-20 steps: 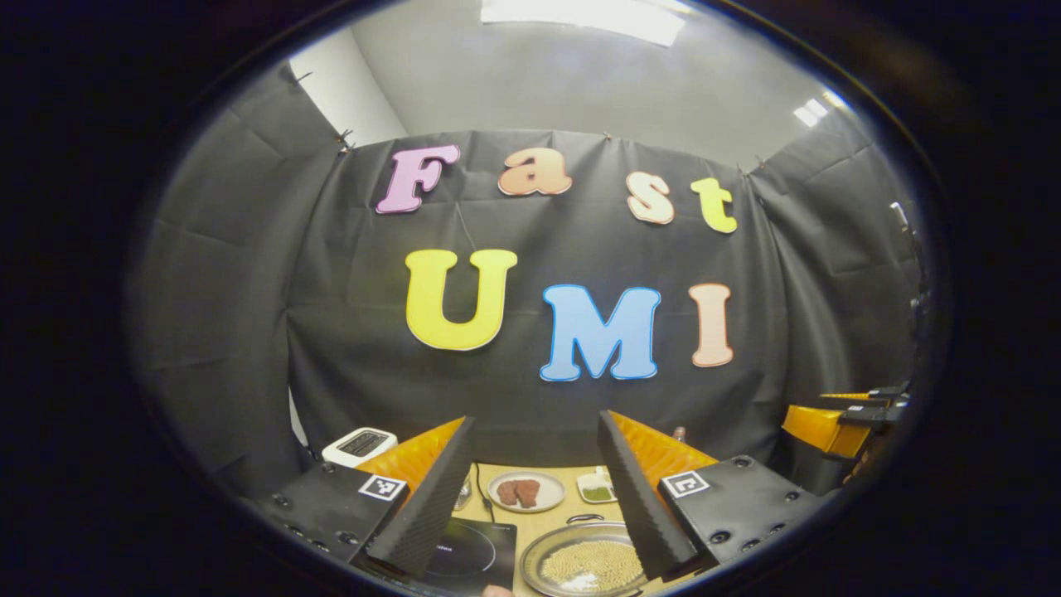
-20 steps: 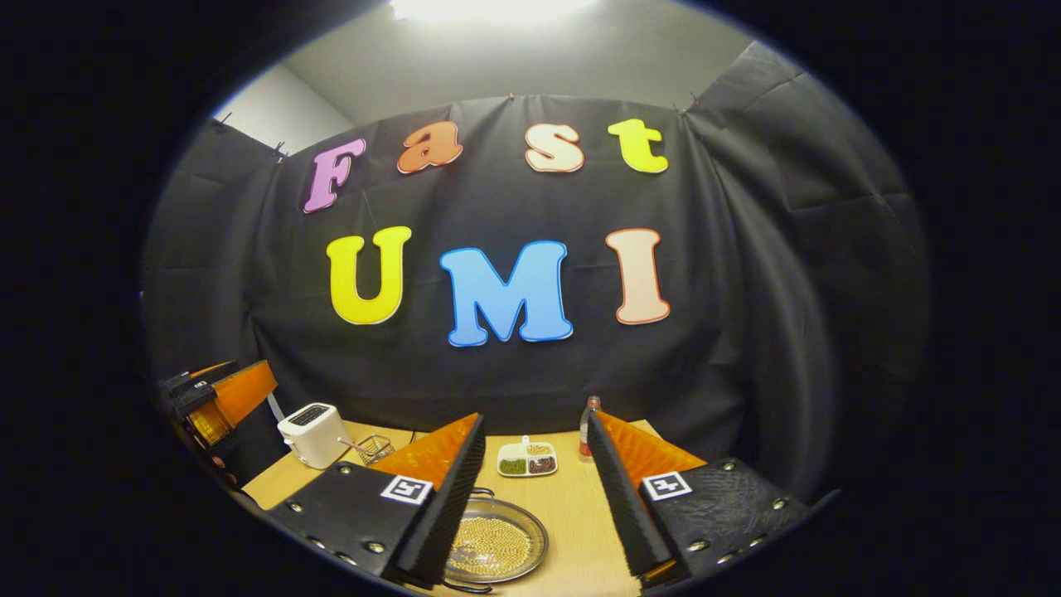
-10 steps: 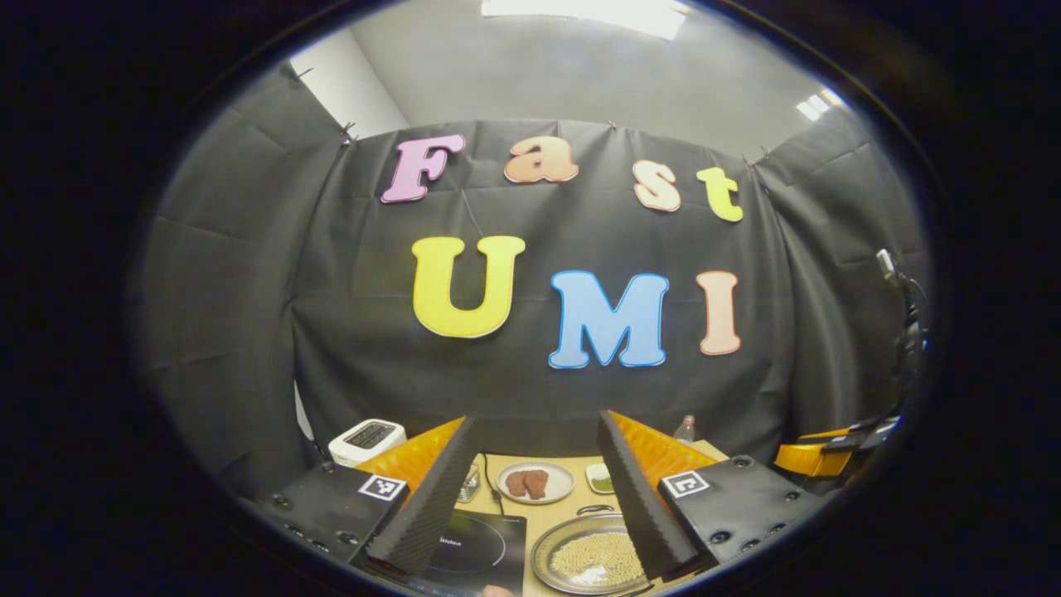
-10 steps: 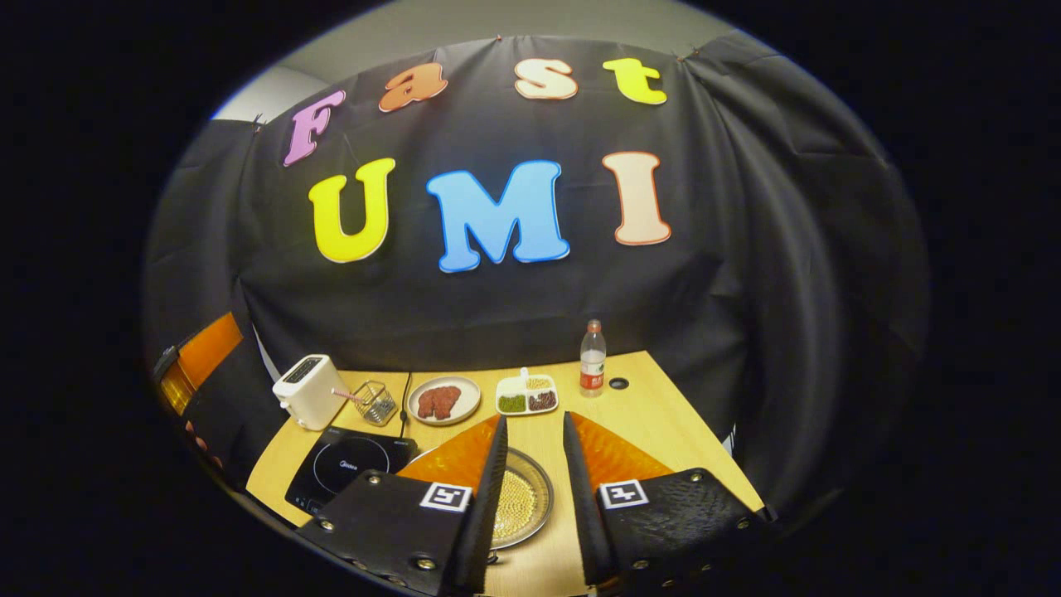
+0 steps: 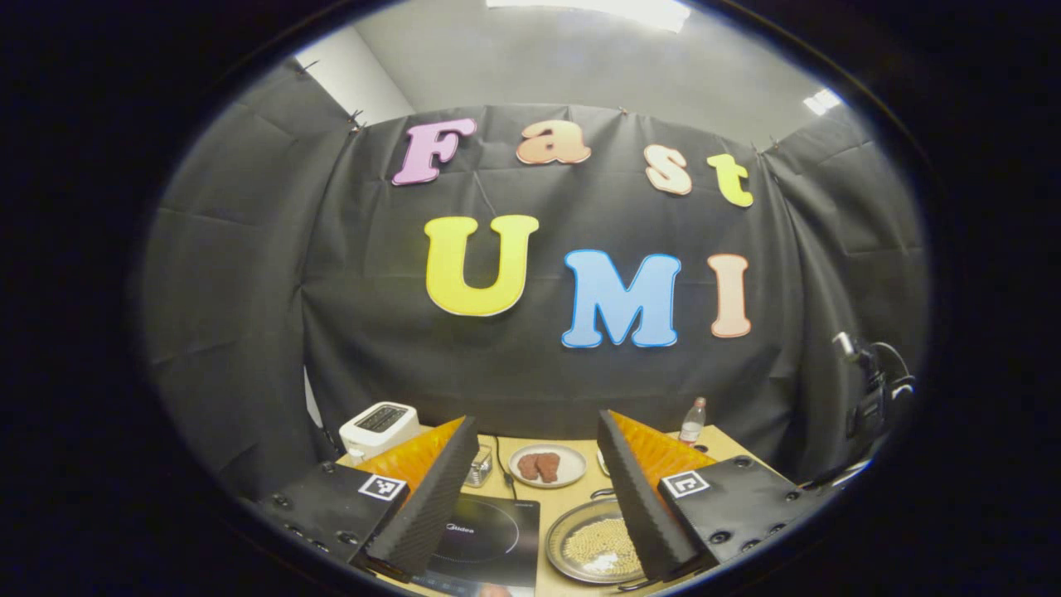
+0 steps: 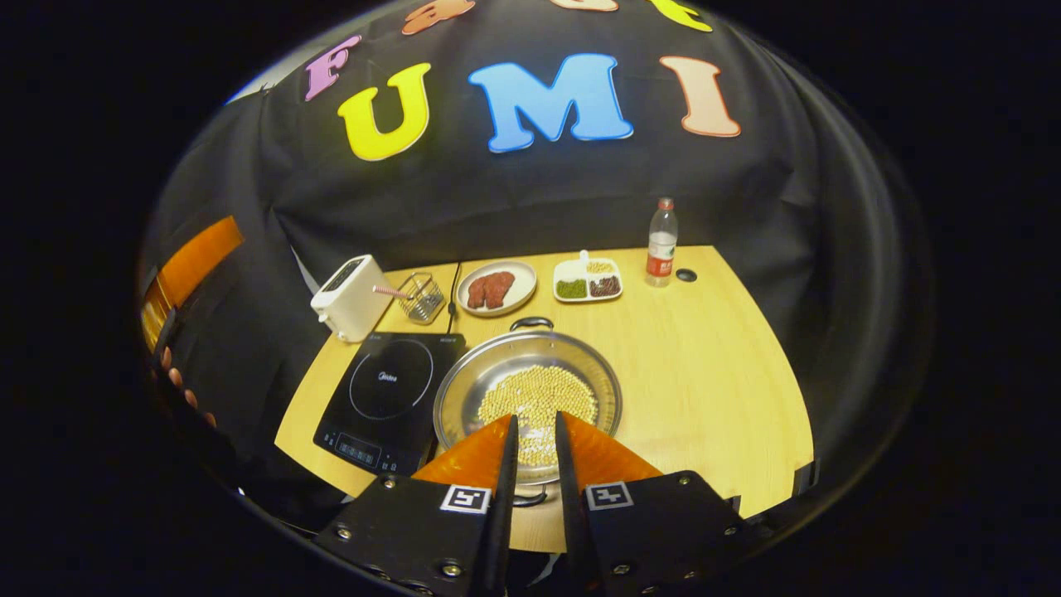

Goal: First push the handle of the pot to place it horizontally, then grasp the pot with both hands and set it on the induction cooktop.

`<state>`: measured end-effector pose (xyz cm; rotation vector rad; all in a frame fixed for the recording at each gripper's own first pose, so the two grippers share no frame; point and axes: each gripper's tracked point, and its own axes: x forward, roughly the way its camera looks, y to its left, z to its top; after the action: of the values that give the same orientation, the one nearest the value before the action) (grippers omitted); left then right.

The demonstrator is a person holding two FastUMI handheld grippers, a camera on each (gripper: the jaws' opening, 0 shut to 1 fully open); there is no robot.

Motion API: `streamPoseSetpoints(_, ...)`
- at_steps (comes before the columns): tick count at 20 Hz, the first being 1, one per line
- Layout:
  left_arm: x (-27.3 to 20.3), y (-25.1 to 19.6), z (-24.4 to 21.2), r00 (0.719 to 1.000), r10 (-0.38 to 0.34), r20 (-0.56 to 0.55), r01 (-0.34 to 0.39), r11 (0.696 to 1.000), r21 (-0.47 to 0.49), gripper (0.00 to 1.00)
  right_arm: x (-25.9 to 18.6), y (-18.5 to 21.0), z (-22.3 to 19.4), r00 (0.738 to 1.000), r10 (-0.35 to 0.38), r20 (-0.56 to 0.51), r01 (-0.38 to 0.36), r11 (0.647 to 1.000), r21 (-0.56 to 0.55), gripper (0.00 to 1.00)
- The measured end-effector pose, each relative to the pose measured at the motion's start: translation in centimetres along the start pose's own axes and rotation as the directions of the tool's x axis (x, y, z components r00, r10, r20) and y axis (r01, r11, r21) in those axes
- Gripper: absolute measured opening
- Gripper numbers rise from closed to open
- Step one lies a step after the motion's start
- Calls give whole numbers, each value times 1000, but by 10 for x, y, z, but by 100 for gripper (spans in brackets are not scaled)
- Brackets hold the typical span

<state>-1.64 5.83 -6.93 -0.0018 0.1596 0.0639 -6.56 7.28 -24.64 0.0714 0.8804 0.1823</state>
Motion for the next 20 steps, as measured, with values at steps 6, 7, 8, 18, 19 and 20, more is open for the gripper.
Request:
streamPoseSetpoints(6, -5, 16, -10, 999, 24, -24, -25, 1000, -7, 96, 24, 22, -42, 985, 68, -158, -64, 997, 32, 27)
streamPoseSetpoints(7, -6, 18, -11, 999, 29, -28, -29, 1000, -7, 94, 32, 23, -52, 981, 66, -181, -61, 998, 33, 28)
streamPoseSetpoints(8, -7, 22, -11, 999, 34, -31, -34, 999, -7, 94, 38, 28, -57, 975, 80, -209, -72, 996, 49, 19)
streamPoseSetpoints(18, -15, 51, -22, 993, 96, -62, -97, 995, -10, 94, 64, 51, -104, 913, 161, -376, -129, 986, 110, 16)
streamPoseSetpoints(19, -17, 54, -23, 993, 103, -65, -104, 995, -11, 94, 68, 54, -108, 907, 171, -386, -136, 984, 116, 16)
streamPoseSetpoints(20, -17, 56, -23, 992, 108, -68, -109, 994, -11, 94, 72, 56, -112, 902, 173, -395, -137, 984, 118, 16)
